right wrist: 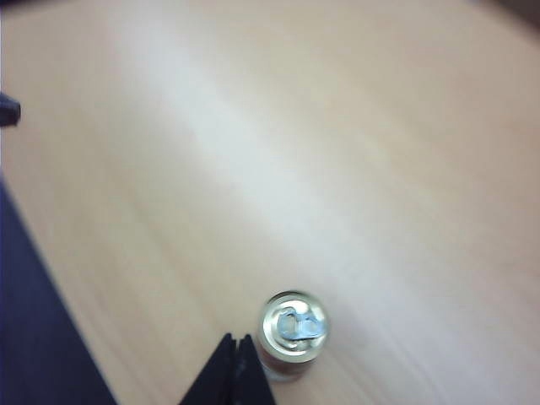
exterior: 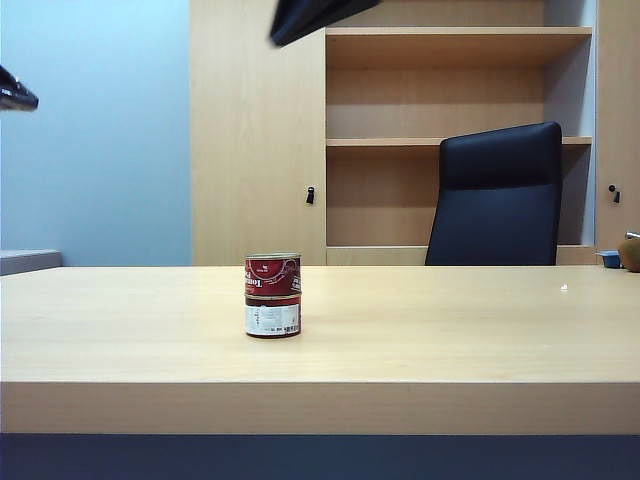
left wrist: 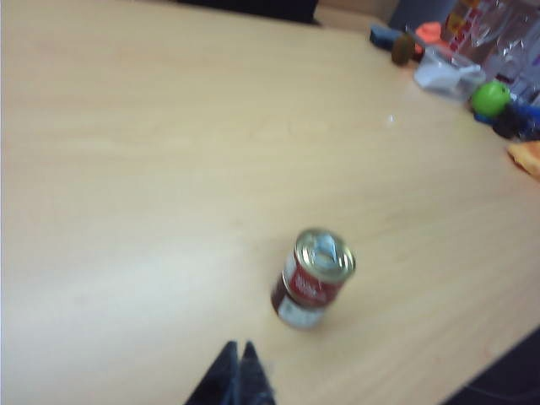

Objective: Stack a can of tomatoes on the right onto the can of tomatoes on the left.

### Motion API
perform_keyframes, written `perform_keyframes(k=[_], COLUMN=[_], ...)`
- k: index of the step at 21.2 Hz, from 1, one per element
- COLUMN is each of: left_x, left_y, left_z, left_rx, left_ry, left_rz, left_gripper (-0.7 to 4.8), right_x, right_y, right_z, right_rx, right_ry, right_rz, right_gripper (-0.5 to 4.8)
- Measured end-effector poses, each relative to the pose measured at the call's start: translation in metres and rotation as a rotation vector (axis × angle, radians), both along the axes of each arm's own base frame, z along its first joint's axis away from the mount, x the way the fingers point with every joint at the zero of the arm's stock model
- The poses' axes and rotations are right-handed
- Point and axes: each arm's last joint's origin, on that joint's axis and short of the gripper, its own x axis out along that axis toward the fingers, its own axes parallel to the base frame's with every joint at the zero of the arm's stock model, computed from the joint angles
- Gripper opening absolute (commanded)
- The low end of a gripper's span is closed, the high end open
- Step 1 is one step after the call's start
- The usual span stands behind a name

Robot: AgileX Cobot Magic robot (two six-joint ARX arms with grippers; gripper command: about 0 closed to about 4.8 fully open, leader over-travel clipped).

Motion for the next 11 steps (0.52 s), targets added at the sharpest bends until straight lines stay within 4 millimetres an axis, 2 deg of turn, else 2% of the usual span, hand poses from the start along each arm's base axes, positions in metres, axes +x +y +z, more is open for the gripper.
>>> perform_keyframes(k=[2,3,5,7,11], left_x=[0.002,0.003,0.004,0.002,-0.01], left_y=[0.001,0.002,0.004,0.005,0.006], left_z=[0.006,0.009,0.012,0.016,0.025], left_rx=[0.016,0.03,0.047,0.061,0.068], left_ry=[-0.068,-0.101,-0.137,-0.186,-0.338], left_rz=[0.032,0.077,0.145,0.209,0.278], left_gripper=[-0.02,-0.02,-0.02,-0.02,-0.02], right_x=[-0.017,-0.029,-0.047,-0.064,-0.097], right_y=[-0.023,-0.043,-0.067,-0.089,-0.124], right_z=[-0.005,-0.015,-0.027,-0.028,-0.019], right_rx=[0.103,0.164,0.306,0.464,0.61], right_ry=[-0.089,-0.134,-0.192,-0.273,-0.414], right_rz=[-0.066,-0.114,-0.206,-0.291,-0.446], right_gripper=[-0.06,-0.06,-0.06,-0.06,0.15])
